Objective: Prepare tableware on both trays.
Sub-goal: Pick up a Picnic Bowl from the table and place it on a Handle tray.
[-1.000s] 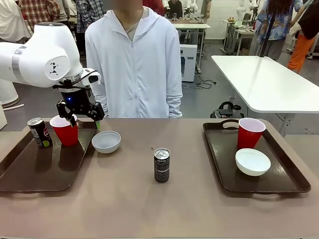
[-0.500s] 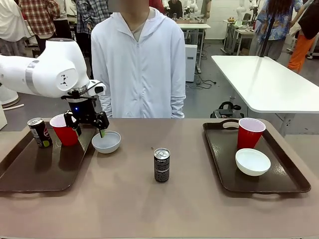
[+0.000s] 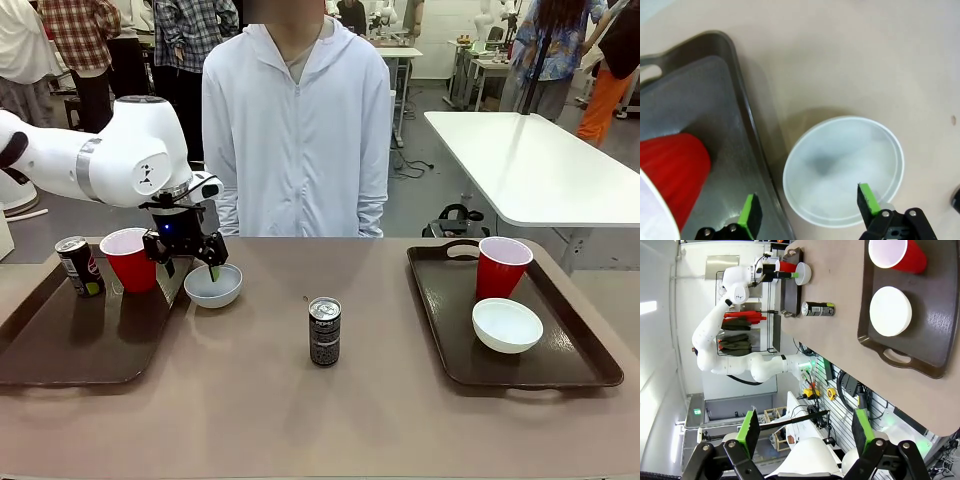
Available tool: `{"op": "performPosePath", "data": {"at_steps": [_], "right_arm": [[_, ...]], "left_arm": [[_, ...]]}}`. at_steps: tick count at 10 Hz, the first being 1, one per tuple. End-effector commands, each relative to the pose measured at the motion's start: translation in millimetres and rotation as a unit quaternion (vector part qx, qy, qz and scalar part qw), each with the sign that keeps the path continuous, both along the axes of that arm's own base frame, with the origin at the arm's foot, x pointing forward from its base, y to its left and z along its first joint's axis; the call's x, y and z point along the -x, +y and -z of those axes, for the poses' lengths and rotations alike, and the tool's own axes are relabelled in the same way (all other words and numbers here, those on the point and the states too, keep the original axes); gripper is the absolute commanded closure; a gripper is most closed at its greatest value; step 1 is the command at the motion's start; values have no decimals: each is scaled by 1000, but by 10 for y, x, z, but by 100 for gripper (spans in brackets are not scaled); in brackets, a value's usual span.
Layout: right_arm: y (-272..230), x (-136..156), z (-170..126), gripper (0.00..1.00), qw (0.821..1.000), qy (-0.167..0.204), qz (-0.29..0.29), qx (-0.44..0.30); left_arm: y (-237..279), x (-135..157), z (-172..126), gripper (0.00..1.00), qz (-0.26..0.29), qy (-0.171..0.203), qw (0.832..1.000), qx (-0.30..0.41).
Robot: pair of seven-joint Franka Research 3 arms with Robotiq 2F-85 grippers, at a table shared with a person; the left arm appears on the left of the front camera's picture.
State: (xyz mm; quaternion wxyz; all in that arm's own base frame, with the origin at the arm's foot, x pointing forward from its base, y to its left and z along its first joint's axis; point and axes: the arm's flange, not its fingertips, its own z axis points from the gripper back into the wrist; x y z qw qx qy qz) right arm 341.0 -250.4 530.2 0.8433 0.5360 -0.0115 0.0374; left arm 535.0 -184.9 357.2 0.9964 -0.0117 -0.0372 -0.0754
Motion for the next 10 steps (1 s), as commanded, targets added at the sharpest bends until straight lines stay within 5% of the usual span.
{"op": "performPosePath", "data": {"at_steps": [1,8,9,10], "right_arm": [[23,45,43,4,1000,-1,0,6],[23,45,43,4,1000,-1,0,6],[23,45,43,4,1000,-1,0,6],[23,45,43,4,1000,-1,0,6]], "left_arm": [[-26,-82,64,4,3,-18,1000,-11],[-29,-85,85,68,11,-5,1000,-7],[-22,-85,79,59,10,-4,1000,-6],[-13,-82,67,86,11,-4,1000,-4]]}}
